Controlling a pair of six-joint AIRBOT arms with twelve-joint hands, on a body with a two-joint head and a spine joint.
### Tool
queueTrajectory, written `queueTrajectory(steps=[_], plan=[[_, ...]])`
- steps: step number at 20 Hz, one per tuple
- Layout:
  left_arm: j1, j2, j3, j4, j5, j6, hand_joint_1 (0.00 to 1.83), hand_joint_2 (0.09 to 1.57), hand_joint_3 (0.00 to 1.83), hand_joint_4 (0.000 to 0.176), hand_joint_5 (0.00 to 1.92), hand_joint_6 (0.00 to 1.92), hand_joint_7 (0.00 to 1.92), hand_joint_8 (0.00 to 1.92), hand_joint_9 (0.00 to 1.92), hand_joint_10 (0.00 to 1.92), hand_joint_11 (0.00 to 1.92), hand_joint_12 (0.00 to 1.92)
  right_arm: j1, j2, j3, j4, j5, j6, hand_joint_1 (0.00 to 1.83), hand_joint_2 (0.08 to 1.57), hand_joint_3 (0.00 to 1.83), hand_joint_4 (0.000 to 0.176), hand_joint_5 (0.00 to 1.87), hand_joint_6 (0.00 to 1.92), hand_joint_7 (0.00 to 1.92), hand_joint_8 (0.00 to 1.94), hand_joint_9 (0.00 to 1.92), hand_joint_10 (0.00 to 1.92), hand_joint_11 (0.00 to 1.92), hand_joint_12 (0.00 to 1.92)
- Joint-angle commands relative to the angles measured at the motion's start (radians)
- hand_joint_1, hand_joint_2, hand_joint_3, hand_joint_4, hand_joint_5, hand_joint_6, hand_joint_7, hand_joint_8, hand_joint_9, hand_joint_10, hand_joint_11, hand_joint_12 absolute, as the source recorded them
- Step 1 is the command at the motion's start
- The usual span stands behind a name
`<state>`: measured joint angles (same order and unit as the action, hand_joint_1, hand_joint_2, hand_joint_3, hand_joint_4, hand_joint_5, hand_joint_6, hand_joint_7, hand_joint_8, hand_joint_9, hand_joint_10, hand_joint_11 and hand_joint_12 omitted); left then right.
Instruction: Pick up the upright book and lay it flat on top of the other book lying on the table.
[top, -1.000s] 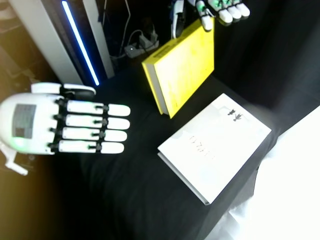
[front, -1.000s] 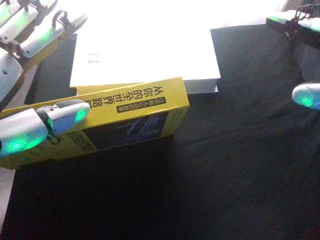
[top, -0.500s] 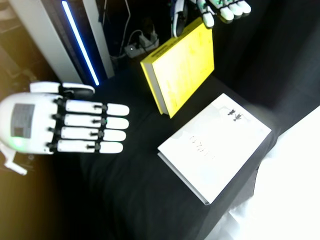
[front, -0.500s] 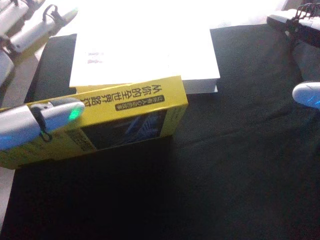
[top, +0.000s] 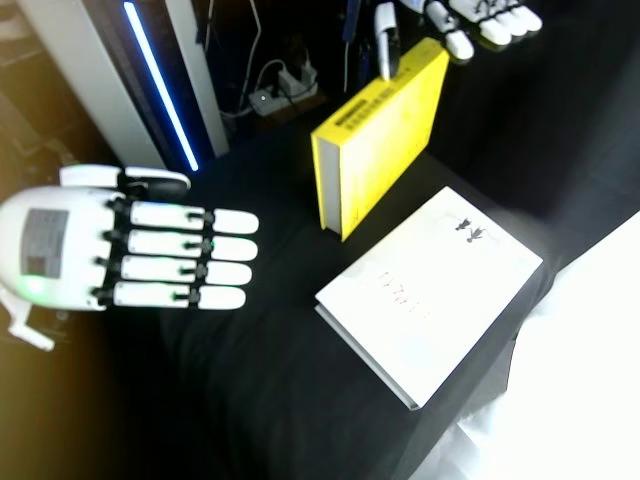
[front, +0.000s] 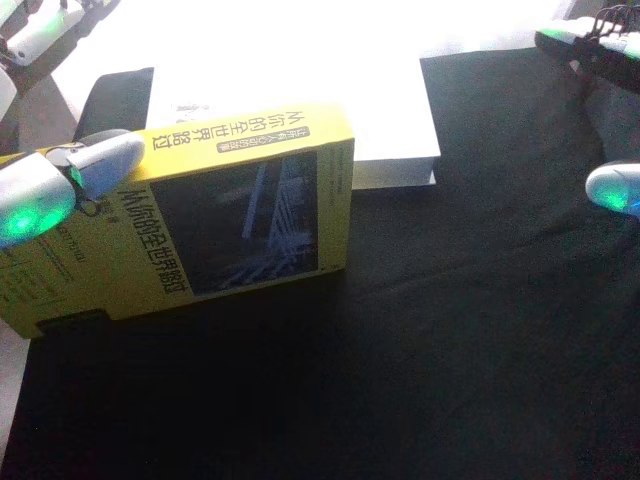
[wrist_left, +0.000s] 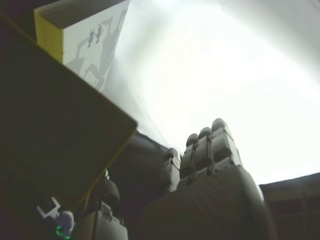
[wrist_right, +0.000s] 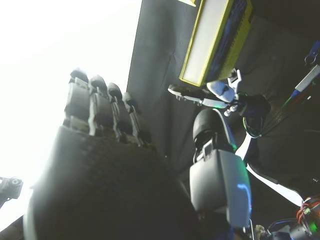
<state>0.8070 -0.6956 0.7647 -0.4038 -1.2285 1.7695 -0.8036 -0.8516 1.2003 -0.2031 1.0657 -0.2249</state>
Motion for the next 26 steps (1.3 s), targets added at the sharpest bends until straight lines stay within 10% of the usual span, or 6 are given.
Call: queueTrajectory(steps=[1,26], plan=[[-0.01,-0.001,0.006,0.021,-0.098,0.009,0.08,1.17,0.01,0.176,0.0,0.0,0.0,0.0,0.0,0.0,0.0,0.0,0.003,0.009,0.003,0.042,0.121,0.006,0.37,1.25,0.14,0.0,0.0,0.0,0.0,0.0,0.0,0.0,0.0,0.0],[0.007,0.084,-0.075,0.07,-0.238,0.009,0.0,1.11,0.0,0.176,0.0,0.0,0.0,0.0,0.0,0.0,0.0,0.0,-0.007,0.011,-0.001,0.048,0.121,0.014,0.35,1.29,0.11,0.0,0.0,0.0,0.0,0.0,0.0,0.0,0.0,0.0]])
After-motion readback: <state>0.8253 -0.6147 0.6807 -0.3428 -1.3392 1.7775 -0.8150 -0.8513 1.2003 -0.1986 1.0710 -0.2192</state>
